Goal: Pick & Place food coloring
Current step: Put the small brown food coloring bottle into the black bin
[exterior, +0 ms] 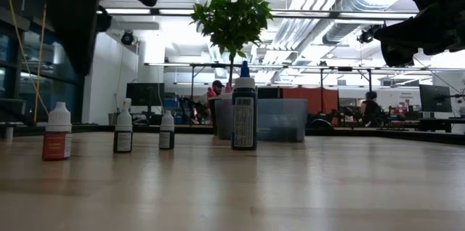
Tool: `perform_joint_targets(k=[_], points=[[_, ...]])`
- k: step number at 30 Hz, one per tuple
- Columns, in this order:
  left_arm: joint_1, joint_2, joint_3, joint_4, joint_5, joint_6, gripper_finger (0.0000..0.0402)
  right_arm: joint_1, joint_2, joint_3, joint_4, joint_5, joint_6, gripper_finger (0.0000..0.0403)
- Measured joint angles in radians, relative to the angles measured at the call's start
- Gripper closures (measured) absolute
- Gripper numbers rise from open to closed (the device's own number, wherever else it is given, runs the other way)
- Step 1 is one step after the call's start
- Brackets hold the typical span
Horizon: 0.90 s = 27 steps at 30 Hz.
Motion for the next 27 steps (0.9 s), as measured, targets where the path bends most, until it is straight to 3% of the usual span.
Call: perform_joint_targets(k=[4, 11, 27], points=[[0.014, 0.051, 0.038, -0.01, -0.029, -0.043, 0.0205, 0.0, 0.001, 0.0, 0.002, 0.0, 0.0, 0.04], [0.011, 0.088, 0.038, -0.041, 0.008, -0.13, 0.0205, 0.0, 0.013, 0.0, -0.001, 0.0, 0.0, 0.04], [-0.002, 0.137, 0.037, -0.028, 0.045, -0.159, 0.0204, 0.0, 0.019, 0.0, -0.001, 0.0, 0.0, 0.04]])
